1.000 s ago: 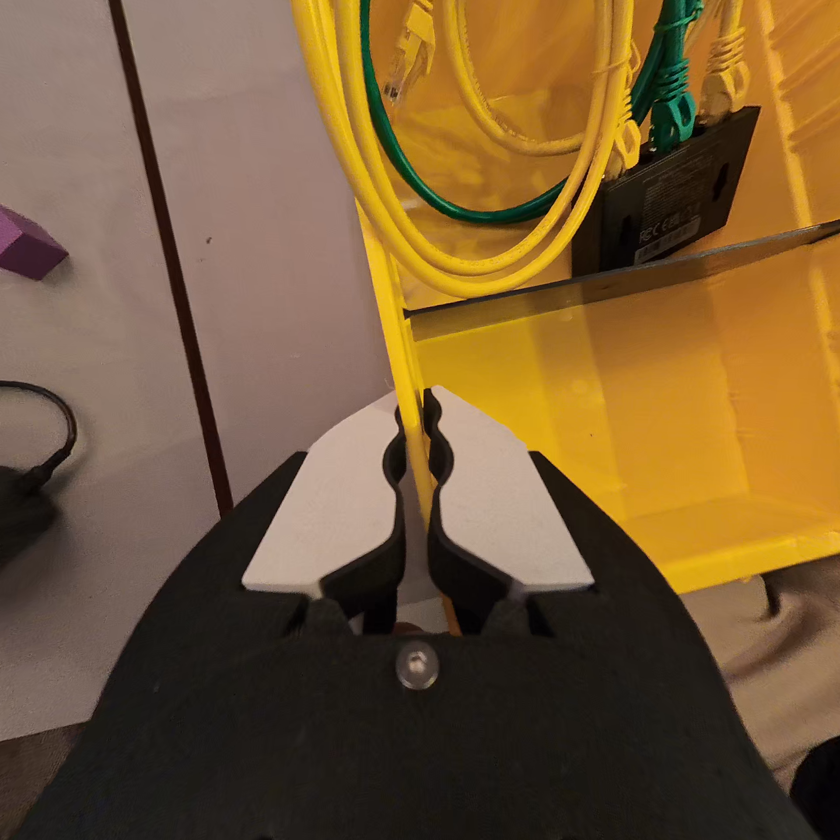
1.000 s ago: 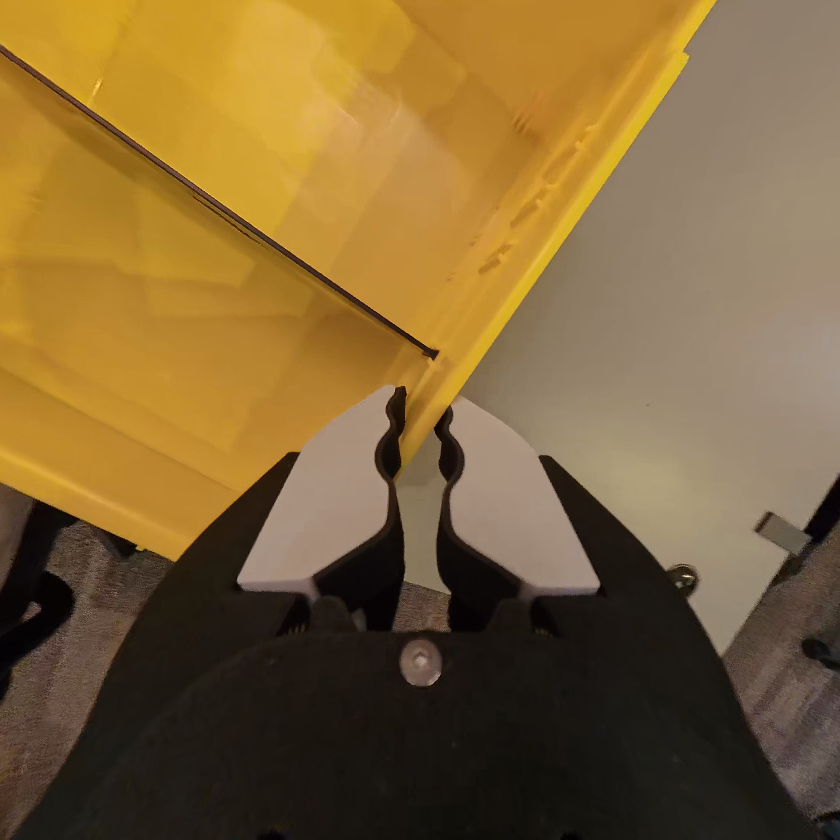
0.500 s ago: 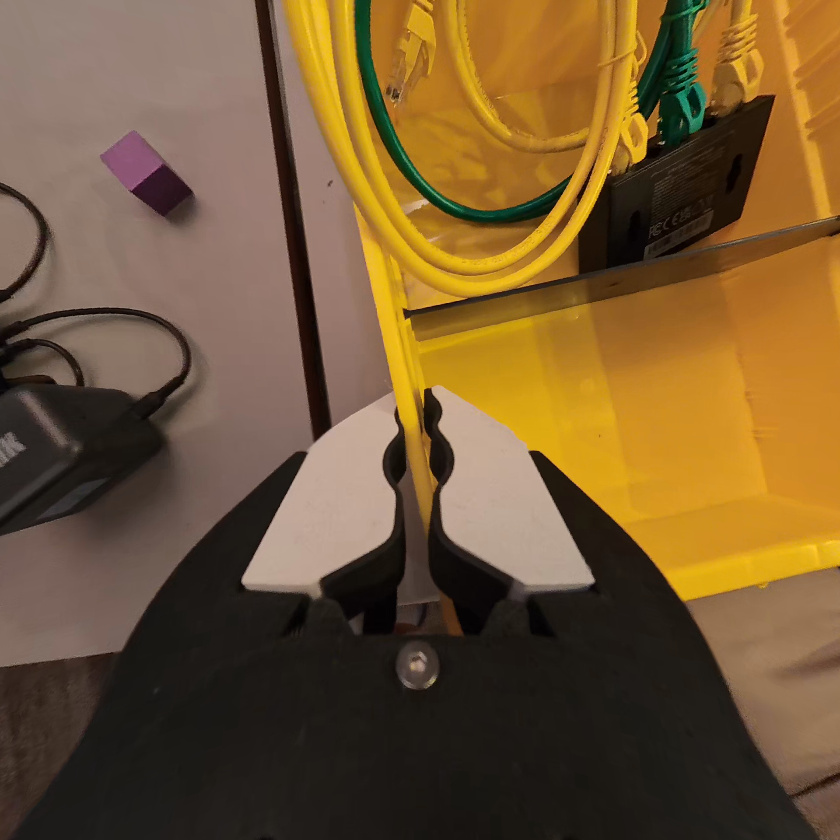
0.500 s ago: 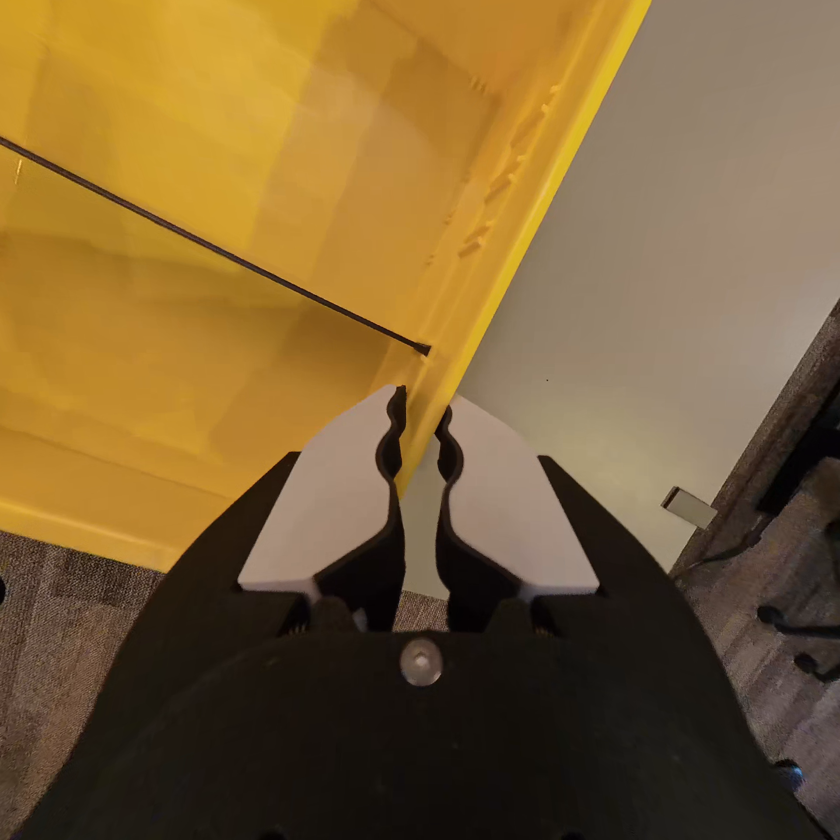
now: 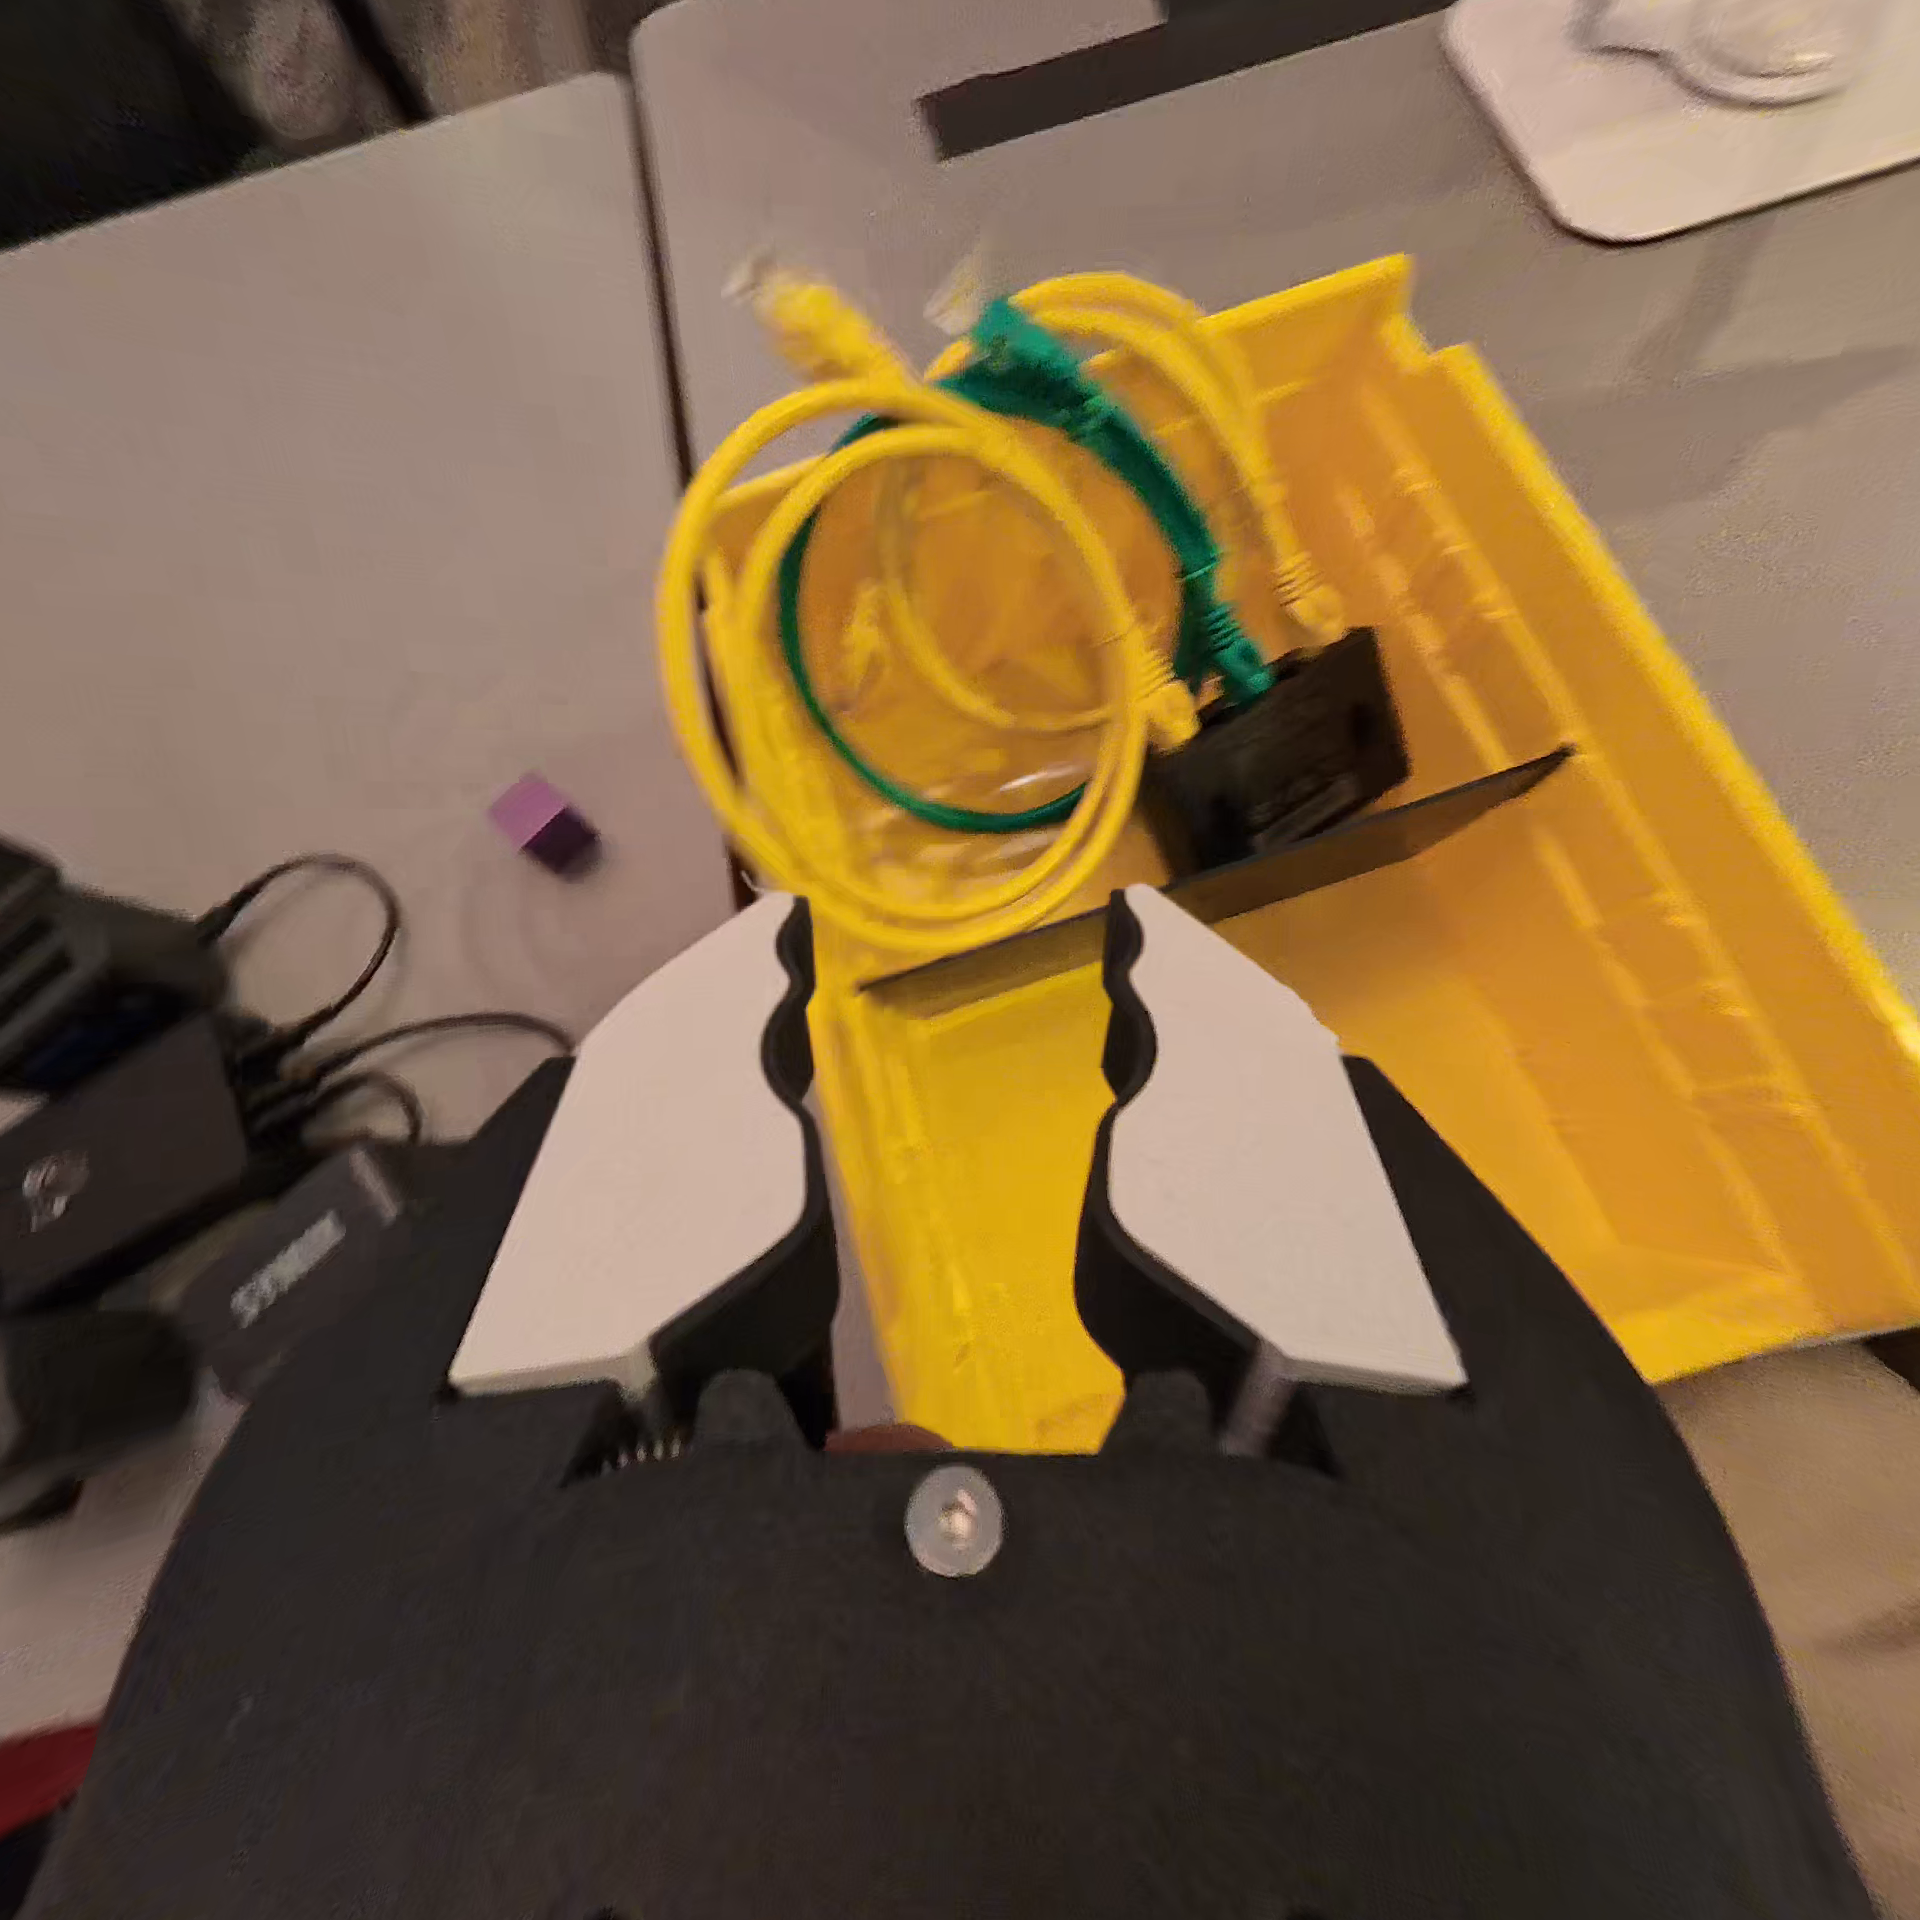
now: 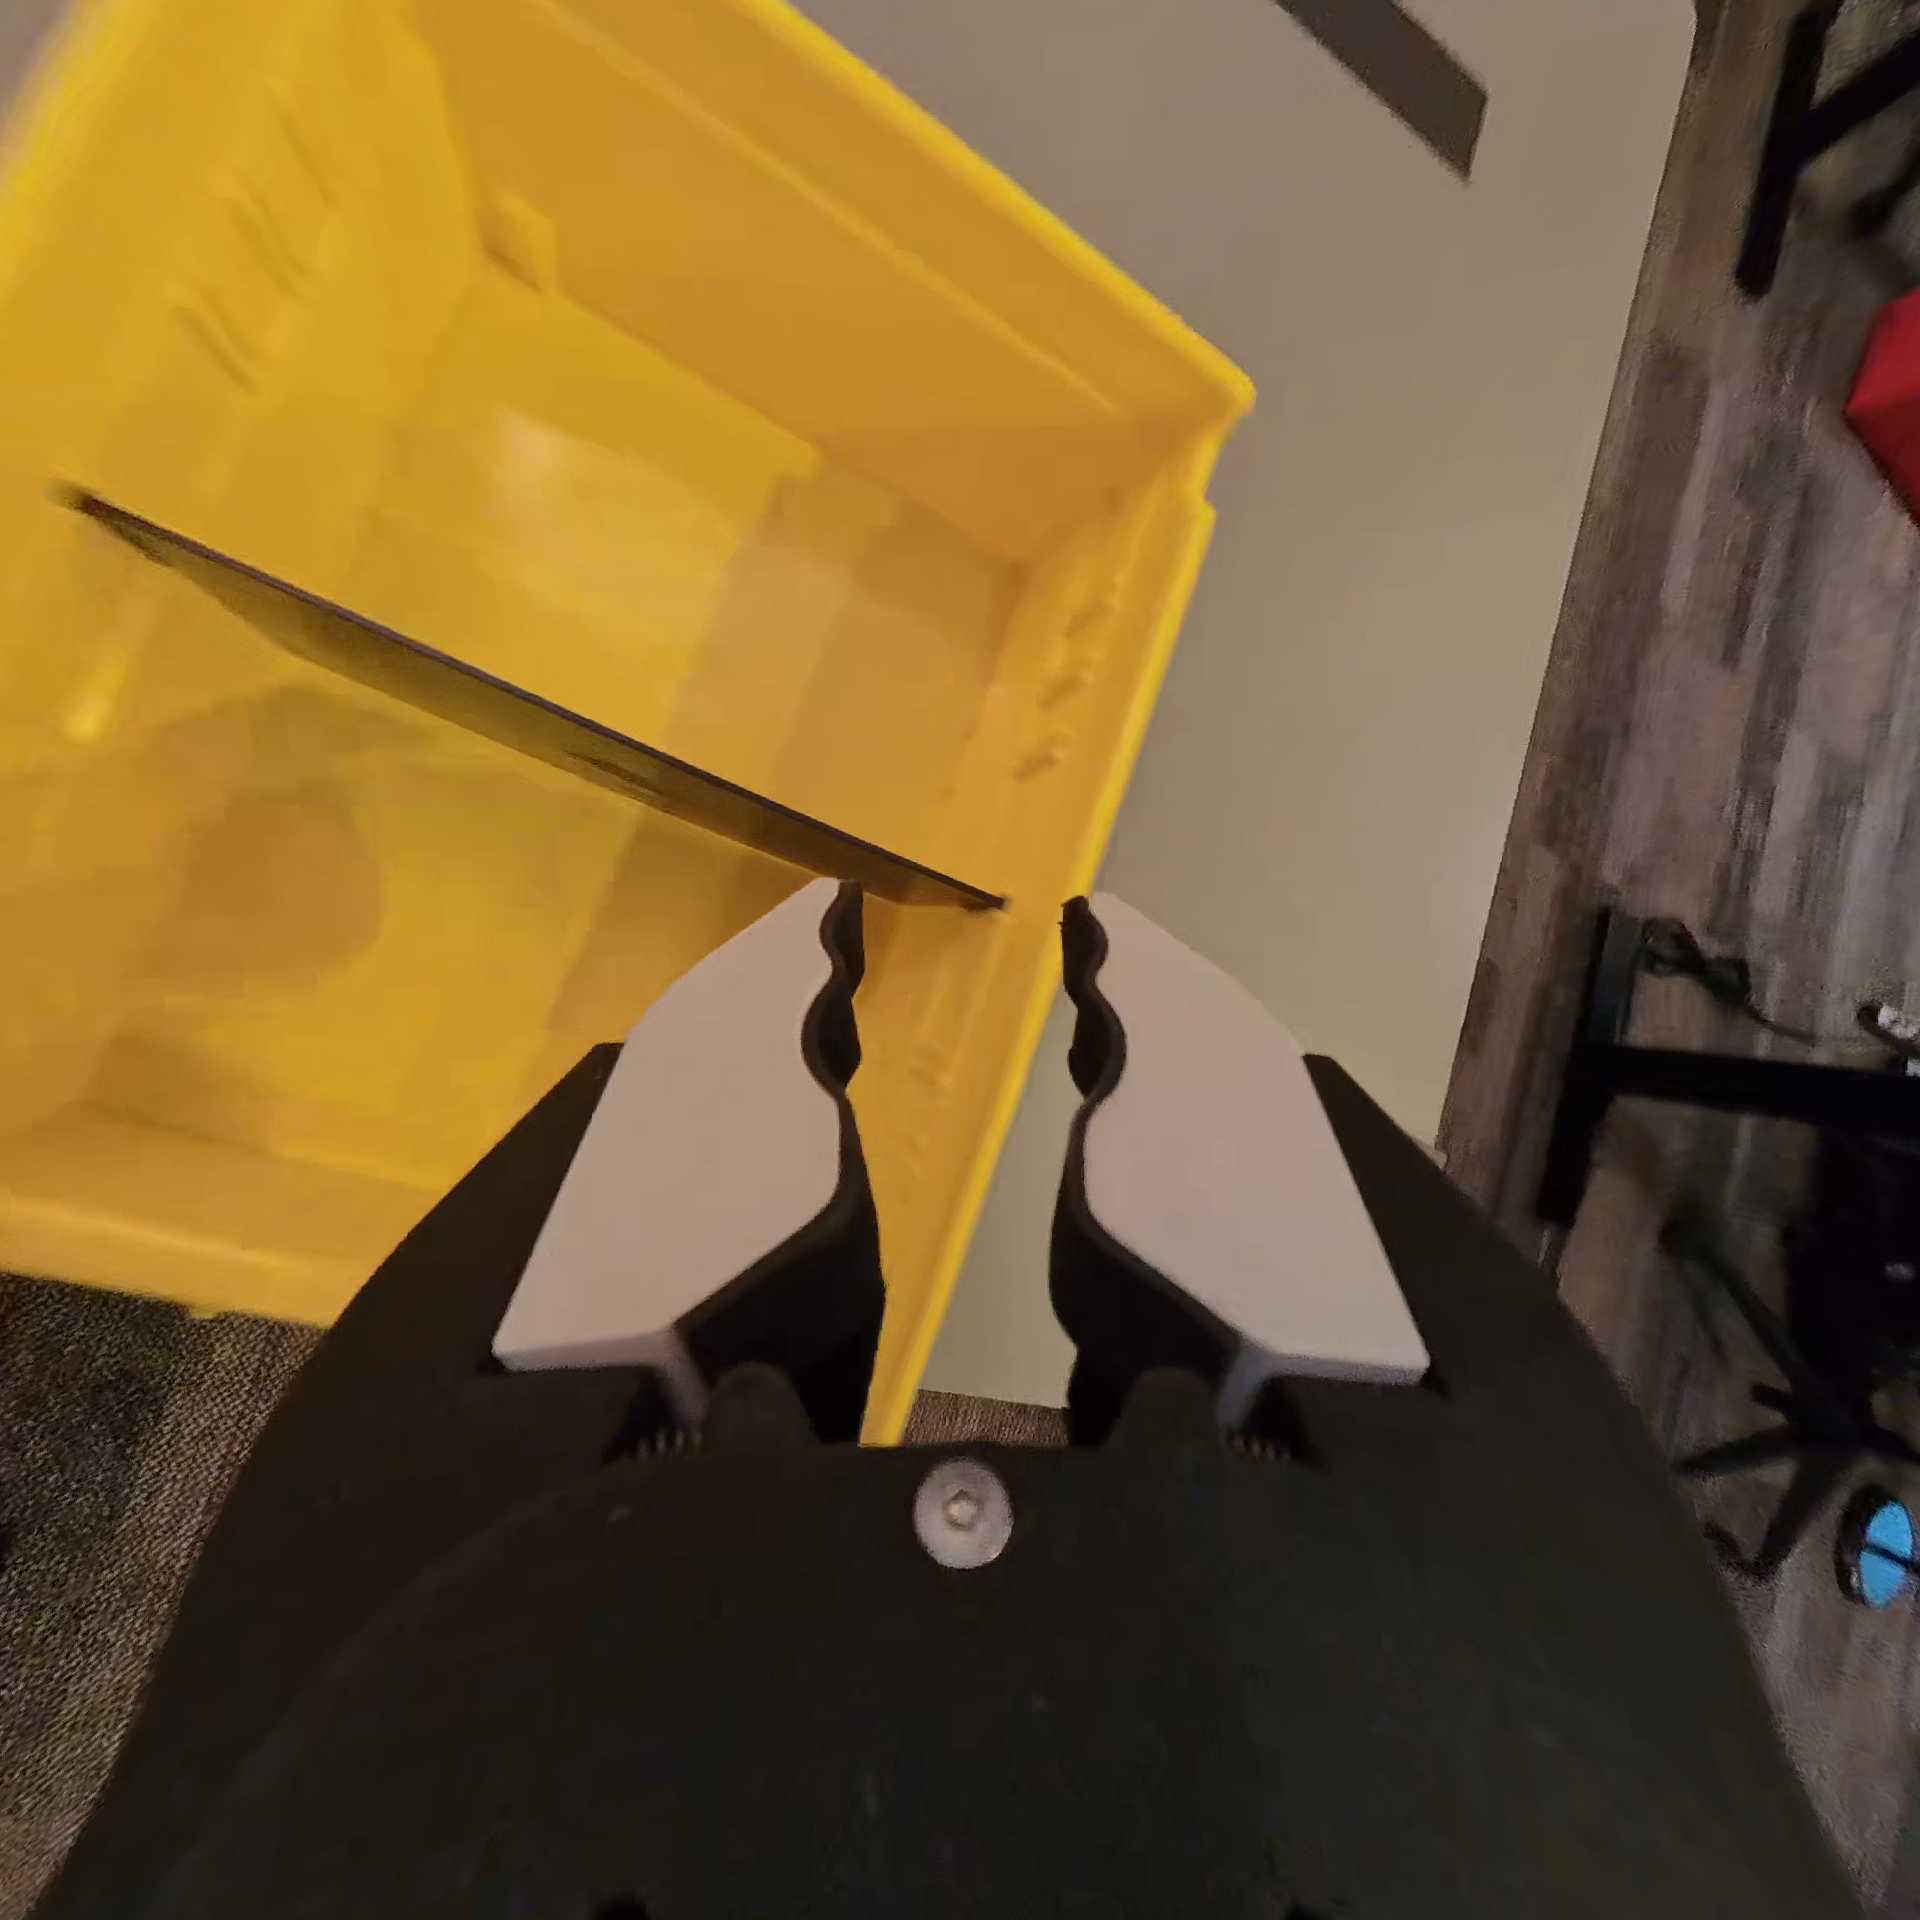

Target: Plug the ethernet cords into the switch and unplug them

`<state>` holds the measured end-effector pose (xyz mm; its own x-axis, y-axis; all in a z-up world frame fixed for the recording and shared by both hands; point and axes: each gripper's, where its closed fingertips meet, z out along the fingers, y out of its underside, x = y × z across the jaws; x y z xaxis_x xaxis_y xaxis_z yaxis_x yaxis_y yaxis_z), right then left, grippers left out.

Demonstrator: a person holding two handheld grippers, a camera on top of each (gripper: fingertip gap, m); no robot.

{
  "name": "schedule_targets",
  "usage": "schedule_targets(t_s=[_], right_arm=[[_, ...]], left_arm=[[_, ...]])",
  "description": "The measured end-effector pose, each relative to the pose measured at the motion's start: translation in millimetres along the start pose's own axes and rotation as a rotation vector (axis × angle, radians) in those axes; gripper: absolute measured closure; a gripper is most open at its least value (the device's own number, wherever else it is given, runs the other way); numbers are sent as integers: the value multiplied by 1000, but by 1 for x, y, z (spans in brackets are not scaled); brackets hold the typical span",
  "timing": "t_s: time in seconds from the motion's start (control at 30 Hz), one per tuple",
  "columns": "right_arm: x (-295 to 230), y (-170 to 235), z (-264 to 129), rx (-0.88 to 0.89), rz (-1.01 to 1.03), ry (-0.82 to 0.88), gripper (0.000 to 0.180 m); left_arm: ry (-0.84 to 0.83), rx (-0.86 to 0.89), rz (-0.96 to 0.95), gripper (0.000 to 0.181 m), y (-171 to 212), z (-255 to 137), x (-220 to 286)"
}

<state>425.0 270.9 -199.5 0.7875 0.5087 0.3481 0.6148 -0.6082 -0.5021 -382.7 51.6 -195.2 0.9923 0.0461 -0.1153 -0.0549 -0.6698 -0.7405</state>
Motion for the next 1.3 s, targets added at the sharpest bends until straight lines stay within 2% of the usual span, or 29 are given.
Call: schedule_targets(t_s=[0.03,0.17,0.3,0.47,0.63,0.83,0.9,0.93,1.0,1.03,1.17,1.3], right_arm=[[-9,-9,-8,25,-19,2,142],[-64,-54,-43,155,-76,-75,142],[-141,-95,-75,300,-166,-263,142],[-238,-115,-85,330,-351,-448,139],[-311,-130,-87,358,-417,-676,139],[-346,-146,-87,375,-413,-793,139],[-355,-147,-87,370,-422,-822,139],[-358,-148,-87,370,-425,-830,139],[-364,-148,-87,372,-427,-854,139],[-368,-149,-87,371,-423,-868,139],[-379,-149,-81,362,-421,-909,140],[-391,-153,-81,363,-423,-954,138]], left_arm=[[15,-5,32,127,-8,5,11],[94,-67,83,128,-29,42,45],[178,-192,38,131,-29,86,61],[194,-254,-93,136,-28,120,57],[198,-240,-145,159,-30,127,47],[220,-231,-181,140,-24,139,47],[175,-225,-164,133,-25,144,40],[182,-226,-157,139,-25,145,41],[236,-217,-174,161,-26,149,47],[239,-211,-185,166,-26,151,47],[249,-192,-171,171,-33,147,50],[251,-116,-108,171,-56,130,53]])
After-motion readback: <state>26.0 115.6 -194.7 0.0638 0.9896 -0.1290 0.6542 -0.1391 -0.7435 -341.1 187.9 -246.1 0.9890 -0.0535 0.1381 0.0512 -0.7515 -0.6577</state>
